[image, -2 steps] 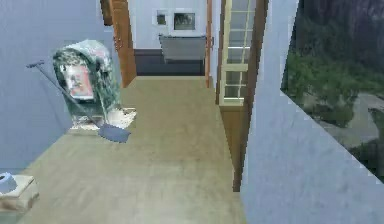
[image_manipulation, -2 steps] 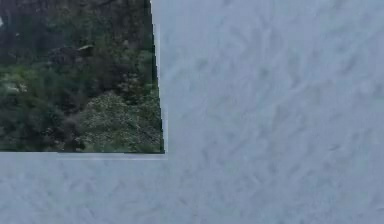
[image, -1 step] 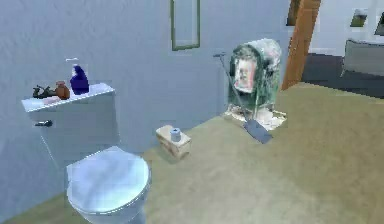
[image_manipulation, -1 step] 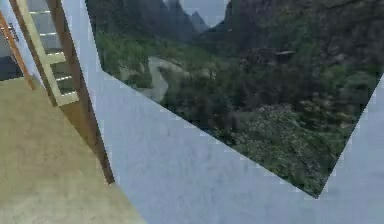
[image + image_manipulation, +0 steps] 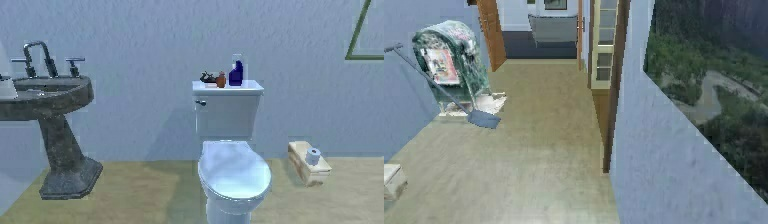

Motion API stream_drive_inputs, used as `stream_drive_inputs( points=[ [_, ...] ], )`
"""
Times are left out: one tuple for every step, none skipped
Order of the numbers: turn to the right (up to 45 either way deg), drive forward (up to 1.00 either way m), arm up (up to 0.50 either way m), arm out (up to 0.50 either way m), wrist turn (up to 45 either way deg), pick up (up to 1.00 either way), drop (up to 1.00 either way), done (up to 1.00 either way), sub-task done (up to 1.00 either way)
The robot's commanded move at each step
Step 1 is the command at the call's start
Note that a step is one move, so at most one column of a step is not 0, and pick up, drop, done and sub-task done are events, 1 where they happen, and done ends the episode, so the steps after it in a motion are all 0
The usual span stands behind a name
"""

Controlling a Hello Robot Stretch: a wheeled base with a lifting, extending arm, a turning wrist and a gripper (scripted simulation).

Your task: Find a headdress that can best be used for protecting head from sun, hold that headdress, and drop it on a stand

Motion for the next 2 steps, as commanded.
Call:
stream_drive_inputs(
  points=[
    [0.0, 0.05, 0.00, 0.00, 0.0, 0.00, 0.00, 0.00, 0.00],
    [-45.0, 0.00, 0.00, 0.00, 0.0, 0.00, 0.00, 0.00, 0.00]
  ],
)
